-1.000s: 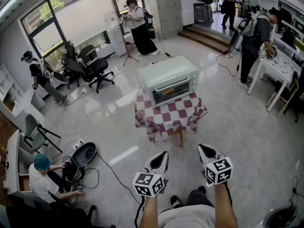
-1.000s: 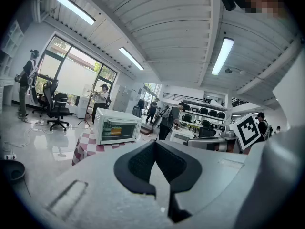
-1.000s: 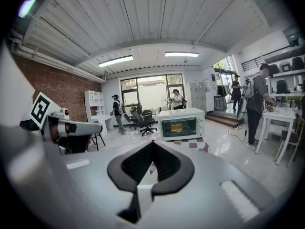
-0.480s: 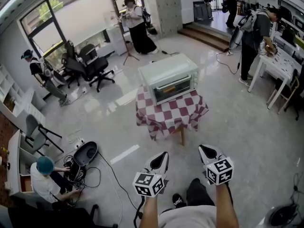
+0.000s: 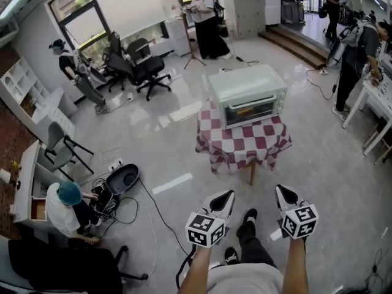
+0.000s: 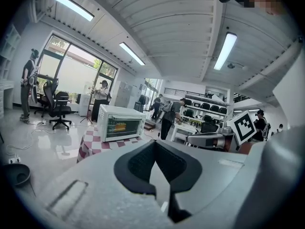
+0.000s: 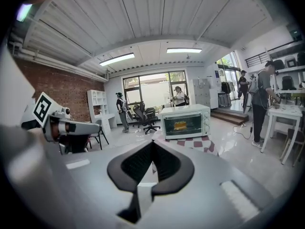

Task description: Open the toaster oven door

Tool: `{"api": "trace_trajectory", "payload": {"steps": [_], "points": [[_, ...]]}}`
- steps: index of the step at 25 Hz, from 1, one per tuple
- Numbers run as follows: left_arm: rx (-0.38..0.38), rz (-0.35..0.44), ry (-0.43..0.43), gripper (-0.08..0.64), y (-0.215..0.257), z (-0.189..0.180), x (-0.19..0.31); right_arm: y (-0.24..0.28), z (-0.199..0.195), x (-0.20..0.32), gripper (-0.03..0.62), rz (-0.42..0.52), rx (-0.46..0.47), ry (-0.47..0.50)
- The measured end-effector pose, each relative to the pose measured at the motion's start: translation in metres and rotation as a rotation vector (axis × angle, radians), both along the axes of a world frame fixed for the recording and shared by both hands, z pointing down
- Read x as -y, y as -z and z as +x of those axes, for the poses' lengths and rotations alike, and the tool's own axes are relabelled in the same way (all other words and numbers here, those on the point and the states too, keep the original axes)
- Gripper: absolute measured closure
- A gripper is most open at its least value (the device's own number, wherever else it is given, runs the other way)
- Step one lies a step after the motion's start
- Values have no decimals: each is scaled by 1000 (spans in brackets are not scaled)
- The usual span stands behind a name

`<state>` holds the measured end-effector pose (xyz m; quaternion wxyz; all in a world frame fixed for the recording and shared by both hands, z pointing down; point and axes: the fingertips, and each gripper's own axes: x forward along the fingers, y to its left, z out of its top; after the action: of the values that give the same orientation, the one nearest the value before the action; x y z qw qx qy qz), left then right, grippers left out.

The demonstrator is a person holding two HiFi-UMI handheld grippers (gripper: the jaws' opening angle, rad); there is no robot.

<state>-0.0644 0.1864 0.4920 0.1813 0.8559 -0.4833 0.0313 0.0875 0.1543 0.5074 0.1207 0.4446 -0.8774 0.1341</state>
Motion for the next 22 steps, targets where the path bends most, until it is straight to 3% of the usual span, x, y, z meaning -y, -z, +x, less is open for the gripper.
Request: {"api": "trace_trajectory", "payload": {"steps": [4,12,22], "points": [[-6,1,25,558,2,-11,23,3,-14,22,589,15,-14,75],[-21,-18,56,558,-9,-31,81,-12,-30,79,589,-5,-14,113],[5,-39,21,558,-19,-29,185,-18,-24,180,589,21,-71,148]]}}
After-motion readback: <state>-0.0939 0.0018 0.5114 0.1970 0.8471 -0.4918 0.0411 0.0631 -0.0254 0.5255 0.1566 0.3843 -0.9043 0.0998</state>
